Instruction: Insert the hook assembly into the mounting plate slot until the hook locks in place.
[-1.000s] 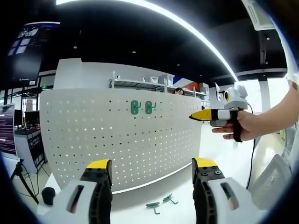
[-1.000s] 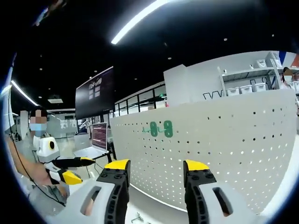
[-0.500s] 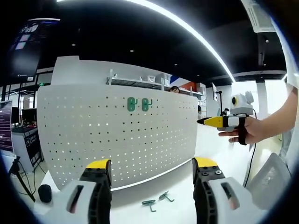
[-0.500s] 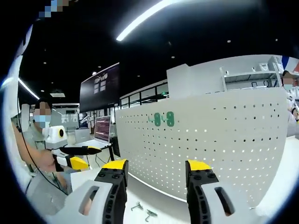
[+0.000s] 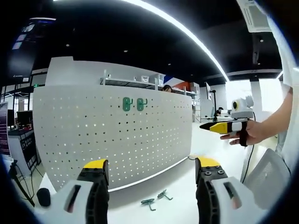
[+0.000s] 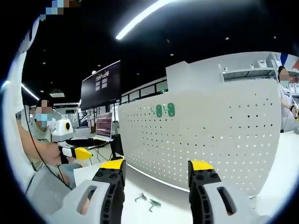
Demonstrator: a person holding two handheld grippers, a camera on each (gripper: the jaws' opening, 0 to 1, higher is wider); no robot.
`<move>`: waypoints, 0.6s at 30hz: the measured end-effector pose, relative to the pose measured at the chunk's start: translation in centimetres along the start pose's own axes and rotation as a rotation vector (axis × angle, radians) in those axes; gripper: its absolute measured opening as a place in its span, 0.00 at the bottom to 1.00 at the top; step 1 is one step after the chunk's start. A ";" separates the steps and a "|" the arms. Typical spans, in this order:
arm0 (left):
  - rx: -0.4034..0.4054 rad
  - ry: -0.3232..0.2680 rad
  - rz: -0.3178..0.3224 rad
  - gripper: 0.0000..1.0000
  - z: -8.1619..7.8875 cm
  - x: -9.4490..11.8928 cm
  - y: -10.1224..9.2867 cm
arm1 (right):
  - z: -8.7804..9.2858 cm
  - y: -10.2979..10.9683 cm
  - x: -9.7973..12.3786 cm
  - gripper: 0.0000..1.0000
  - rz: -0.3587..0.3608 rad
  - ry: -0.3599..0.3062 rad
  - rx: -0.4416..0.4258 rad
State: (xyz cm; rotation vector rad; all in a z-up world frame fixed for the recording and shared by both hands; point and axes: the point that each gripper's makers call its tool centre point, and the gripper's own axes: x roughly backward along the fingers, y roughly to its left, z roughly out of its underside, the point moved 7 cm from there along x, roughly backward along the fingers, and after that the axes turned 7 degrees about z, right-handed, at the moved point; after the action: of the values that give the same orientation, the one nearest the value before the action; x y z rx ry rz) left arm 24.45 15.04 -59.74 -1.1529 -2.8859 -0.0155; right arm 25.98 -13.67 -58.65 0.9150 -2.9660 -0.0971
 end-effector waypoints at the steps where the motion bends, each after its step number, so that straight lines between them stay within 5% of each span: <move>1: 0.001 0.003 -0.002 0.78 0.1 0.1 0.1 | 0.1 0.1 0.3 0.52 0.005 -0.004 0.004; 18: 0.016 0.013 0.005 0.80 0.8 0.5 -0.2 | 2.4 0.3 3.4 0.55 0.045 0.021 -0.017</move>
State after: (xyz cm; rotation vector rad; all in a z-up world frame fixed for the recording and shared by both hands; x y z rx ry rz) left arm 23.96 15.26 -60.51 -1.1528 -2.8664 -0.0006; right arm 22.88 -15.23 -61.01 0.8414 -2.9598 -0.1105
